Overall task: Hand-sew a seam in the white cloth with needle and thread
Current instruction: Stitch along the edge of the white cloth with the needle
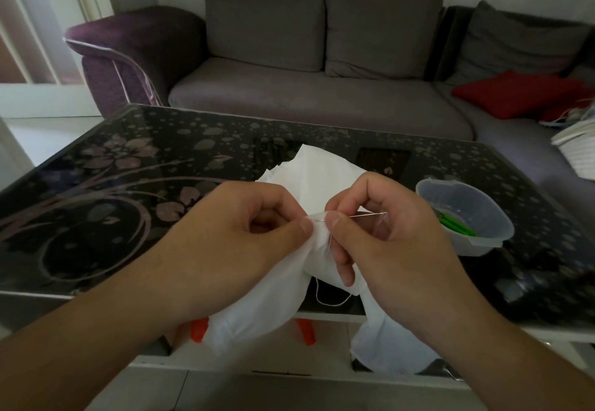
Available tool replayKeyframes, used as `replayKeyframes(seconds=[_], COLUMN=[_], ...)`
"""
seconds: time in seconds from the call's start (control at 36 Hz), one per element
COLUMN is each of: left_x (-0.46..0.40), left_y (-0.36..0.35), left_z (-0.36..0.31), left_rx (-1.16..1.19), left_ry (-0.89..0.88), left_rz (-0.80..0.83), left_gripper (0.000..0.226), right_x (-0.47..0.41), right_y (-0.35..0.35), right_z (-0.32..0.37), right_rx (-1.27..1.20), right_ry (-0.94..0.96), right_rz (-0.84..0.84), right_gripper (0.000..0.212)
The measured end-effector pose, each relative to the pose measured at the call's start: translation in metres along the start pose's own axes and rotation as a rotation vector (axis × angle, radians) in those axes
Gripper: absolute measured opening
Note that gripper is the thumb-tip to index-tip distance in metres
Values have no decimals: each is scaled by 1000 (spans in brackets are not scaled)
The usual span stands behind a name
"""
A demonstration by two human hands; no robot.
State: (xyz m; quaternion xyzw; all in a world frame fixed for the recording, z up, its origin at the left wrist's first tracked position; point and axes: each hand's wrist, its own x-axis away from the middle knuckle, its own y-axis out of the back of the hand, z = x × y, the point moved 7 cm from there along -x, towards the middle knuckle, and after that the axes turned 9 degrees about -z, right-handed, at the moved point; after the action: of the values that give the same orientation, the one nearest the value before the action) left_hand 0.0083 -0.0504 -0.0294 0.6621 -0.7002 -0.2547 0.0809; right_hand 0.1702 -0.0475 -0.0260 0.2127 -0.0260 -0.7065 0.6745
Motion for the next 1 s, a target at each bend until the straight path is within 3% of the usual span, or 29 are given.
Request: replayKeyframes(seconds=[0.58, 1.0], left_x=[0, 0], left_y=[1, -1], left_z=[1, 2], left_rx=[10, 41], left_ry=[-29, -17], left_rz=[11, 25], left_gripper=[12, 13], right_x=[-1, -2], right_y=[-5, -3], right_z=[2, -6], right_rx=[34, -88], right_ry=[94, -68], right_rz=[-44, -38], right_gripper=[20, 13])
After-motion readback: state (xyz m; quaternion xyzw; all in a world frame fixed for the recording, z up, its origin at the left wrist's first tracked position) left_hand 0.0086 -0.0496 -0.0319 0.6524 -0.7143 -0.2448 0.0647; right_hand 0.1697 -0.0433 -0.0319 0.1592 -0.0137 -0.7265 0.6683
